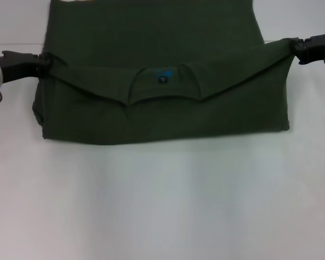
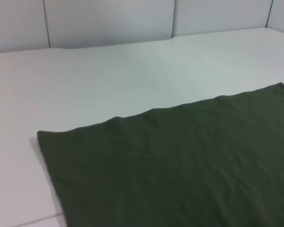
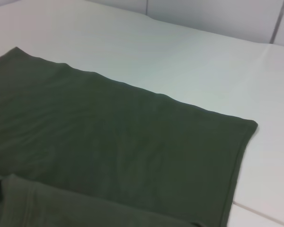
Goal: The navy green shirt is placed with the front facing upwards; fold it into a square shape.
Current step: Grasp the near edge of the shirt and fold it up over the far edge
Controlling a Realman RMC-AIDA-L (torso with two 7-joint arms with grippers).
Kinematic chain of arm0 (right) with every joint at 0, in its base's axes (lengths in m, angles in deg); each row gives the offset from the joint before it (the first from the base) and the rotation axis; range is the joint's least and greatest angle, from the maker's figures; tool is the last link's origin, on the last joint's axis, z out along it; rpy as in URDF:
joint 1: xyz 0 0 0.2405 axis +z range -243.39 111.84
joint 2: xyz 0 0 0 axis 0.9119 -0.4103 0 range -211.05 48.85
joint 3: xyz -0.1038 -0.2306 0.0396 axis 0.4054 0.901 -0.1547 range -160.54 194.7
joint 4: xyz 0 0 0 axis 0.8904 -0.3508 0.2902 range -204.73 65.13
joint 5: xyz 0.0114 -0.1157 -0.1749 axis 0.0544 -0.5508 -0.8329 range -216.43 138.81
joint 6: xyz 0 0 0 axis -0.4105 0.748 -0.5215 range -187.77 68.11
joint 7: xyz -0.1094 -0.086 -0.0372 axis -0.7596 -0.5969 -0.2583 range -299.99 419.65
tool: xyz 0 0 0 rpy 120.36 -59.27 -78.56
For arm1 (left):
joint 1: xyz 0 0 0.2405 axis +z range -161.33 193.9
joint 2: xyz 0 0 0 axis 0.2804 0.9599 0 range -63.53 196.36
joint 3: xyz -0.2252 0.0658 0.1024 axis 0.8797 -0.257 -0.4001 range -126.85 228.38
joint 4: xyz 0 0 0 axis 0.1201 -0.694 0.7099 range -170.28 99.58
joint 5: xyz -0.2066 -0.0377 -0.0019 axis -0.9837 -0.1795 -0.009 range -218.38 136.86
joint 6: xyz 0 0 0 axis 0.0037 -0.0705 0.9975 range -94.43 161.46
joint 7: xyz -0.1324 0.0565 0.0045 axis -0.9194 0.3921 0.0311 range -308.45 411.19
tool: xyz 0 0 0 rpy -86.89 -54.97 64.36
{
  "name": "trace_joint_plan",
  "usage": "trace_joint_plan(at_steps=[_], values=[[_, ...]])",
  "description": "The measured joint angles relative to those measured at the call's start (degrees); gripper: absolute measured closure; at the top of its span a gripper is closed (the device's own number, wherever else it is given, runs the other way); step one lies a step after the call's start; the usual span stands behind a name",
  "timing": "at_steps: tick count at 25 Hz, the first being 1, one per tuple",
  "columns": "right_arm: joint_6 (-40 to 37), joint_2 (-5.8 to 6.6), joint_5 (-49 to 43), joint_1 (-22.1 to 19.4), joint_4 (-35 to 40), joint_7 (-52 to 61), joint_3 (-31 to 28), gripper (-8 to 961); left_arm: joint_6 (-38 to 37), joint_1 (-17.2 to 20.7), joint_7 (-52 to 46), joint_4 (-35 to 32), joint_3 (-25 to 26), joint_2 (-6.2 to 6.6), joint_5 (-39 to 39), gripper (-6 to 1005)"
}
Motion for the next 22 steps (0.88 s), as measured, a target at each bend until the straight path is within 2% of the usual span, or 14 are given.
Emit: trace_joint_plan(at_steps=[14,22], values=[[5.53,-0.17,0.04,1.00,-2.17,-0.75,-0.04,928,7.52,-1.54,-0.01,1.43,-3.39,-0.67,-0.84,931],[8.40,-0.20,-0.01,2.07,-5.13,-2.24,0.12,923,14.47,-2.38,-0.02,3.72,-7.87,-0.75,-1.28,925]])
